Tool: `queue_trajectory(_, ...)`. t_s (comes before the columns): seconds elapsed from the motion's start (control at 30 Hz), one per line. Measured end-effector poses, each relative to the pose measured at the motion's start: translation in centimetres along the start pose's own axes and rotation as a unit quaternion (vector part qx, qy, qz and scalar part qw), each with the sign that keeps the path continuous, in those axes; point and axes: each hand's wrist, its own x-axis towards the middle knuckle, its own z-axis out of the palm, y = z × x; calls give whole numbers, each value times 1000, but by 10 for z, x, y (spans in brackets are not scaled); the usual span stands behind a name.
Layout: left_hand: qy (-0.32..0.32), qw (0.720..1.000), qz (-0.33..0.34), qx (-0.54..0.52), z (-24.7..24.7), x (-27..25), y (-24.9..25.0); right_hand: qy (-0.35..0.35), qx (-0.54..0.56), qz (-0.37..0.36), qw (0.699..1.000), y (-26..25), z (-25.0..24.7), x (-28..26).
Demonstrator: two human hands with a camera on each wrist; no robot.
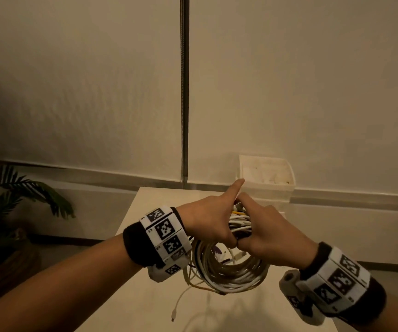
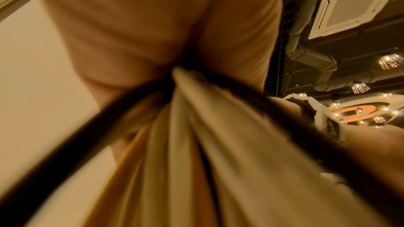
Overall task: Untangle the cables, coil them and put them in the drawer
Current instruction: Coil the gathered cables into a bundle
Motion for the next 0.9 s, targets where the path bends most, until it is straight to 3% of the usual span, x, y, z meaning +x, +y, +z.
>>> queue_trajectory(0.13, 34, 999, 9, -28, -9, -4, -5, 54, 22, 2, 998, 2, 1, 0)
queue_trajectory(0.3, 57, 971, 46, -228, -20, -15, -26, 113, 152, 43, 981, 11, -9, -3)
queue_trajectory(0.5, 147, 950, 125, -247, 3, -23, -37, 124, 283, 62, 949, 16, -17, -3)
queue_trajectory(0.6, 83, 939, 113, -314, -3, -22, -49, 118, 352, 74, 926, 24, -22, 0)
queue_trajectory(0.63, 54, 922, 105, -368, -3, -22, -52, 120, 370, 82, 917, 26, -21, 1)
queue_trajectory(0.7, 27, 863, 93, -497, 6, -20, -52, 134, 397, 101, 902, 29, -15, 4)
queue_trajectory(0.83, 84, 747, 112, -650, 50, -11, -55, 192, 424, 152, 872, 35, 9, 11)
queue_trajectory(0.9, 121, 736, 118, -655, 61, -7, -53, 221, 428, 177, 858, 40, 20, 13)
